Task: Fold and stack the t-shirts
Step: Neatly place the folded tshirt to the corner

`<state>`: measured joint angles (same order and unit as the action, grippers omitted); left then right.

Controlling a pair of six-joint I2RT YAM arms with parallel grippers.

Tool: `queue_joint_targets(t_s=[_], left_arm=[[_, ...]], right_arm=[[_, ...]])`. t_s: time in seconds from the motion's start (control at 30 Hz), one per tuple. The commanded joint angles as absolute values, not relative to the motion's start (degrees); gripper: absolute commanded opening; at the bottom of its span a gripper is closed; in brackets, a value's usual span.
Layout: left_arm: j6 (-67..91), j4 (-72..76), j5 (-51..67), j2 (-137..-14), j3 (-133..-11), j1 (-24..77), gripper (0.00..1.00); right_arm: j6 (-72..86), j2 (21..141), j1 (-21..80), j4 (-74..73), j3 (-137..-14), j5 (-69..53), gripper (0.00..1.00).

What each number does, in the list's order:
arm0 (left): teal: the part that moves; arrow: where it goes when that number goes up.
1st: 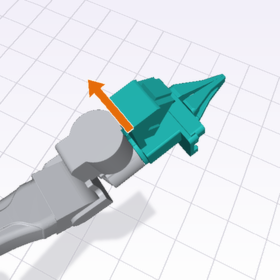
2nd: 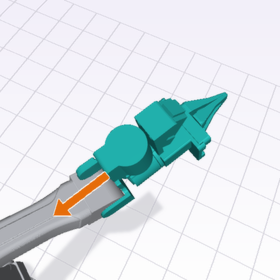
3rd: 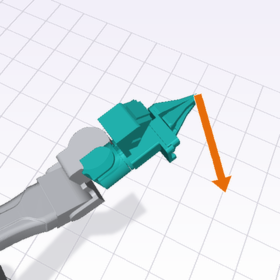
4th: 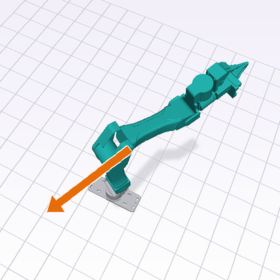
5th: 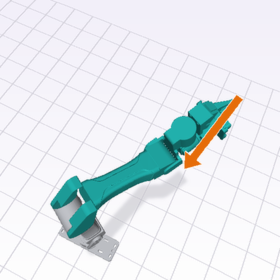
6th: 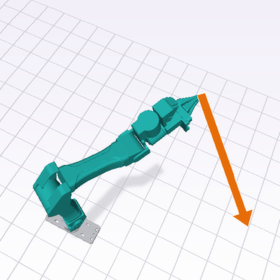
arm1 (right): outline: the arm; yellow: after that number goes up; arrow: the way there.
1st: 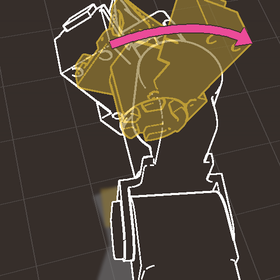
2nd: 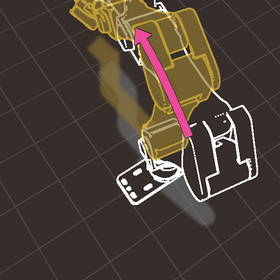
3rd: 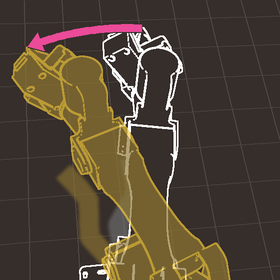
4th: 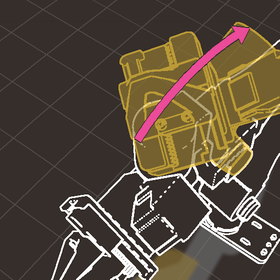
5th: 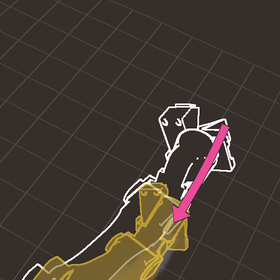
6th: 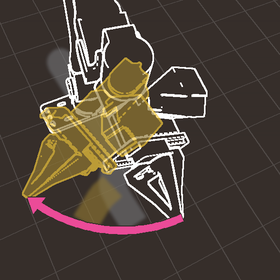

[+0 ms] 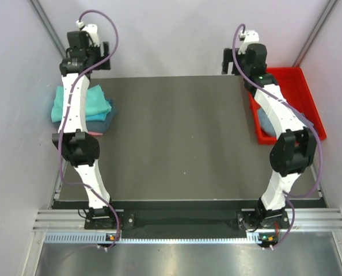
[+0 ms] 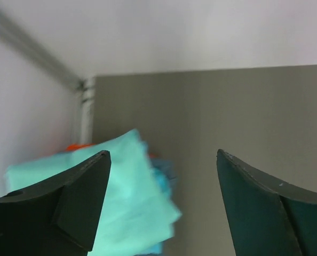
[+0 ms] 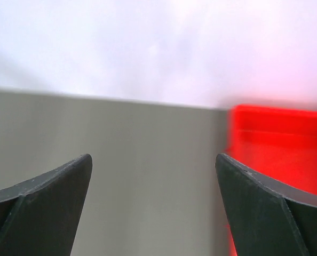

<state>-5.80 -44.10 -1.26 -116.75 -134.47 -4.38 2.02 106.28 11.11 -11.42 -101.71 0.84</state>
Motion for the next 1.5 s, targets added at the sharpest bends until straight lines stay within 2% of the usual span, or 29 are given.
queue_joint_targets(t_s=[0.0, 0.13, 0.33, 0.6, 0.93, 1.17, 1.47], left_arm=[[-1.07, -40.08, 9.05, -113.11, -137.81, -1.33, 0.86], [-0.17, -40.34, 6.7, -113.9, -136.33, 4.38, 0.86], [4.22, -41.48, 1.93, -117.24, -135.35, 5.1, 0.86], [5.45, -40.25, 6.16, -116.81, -132.1, 5.27, 0.85], [5.01, -37.88, 10.98, -115.14, -131.48, 5.36, 0.84], [0.62, -38.41, 8.17, -113.12, -128.77, 8.35, 0.85], [2.28, -38.67, 5.02, -113.99, -127.96, 9.32, 0.85]], right_arm=[[-4.12, 100.39, 11.34, -9.31, -102.66, 16.07, 1.0], [-5.19, 97.83, 11.34, -13.79, -100.99, 18.89, 1.0], [-1.32, 97.21, 11.34, -22.58, -99.94, 19.68, 1.0], [-3.96, 95.98, 11.43, -24.08, -100.28, 21.8, 1.0], [-0.35, 94.75, 12.57, -24.69, -99.67, 18.55, 1.0], [6.06, 94.05, 12.66, -25.93, -100.81, 16.17, 1.0], [5.36, 94.3, 12.83, -26.28, -100.37, 15.29, 1.0]])
